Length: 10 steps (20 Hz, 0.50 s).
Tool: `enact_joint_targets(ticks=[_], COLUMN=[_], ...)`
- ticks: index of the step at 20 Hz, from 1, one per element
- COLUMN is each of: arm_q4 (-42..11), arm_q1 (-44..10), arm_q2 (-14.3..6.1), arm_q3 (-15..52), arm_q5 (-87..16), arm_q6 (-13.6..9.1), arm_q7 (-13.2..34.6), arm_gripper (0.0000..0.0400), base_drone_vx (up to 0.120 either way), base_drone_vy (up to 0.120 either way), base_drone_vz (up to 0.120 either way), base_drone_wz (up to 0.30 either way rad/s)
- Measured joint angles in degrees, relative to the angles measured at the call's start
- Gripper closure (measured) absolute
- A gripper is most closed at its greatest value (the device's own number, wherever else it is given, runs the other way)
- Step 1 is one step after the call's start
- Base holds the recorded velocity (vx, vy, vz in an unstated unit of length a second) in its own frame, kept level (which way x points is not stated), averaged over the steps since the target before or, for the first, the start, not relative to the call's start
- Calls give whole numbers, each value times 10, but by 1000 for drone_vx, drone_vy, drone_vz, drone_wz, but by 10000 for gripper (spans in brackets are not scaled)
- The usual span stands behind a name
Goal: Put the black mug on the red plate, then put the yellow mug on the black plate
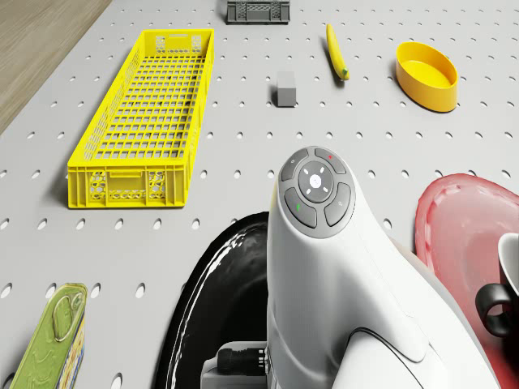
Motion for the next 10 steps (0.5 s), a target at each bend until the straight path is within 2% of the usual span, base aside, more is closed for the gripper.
enact_joint_targets(ticks=[10], arm_q4=[0], arm_q1=[0], arm_q2=[-1], arm_q3=[0], arm_q5=[1], arm_q6=[1], arm_q7=[0], arm_gripper=[290], base_drone_vx=[120], base_drone_vy=[0], base_drone_vz=[0], base_drone_wz=[0])
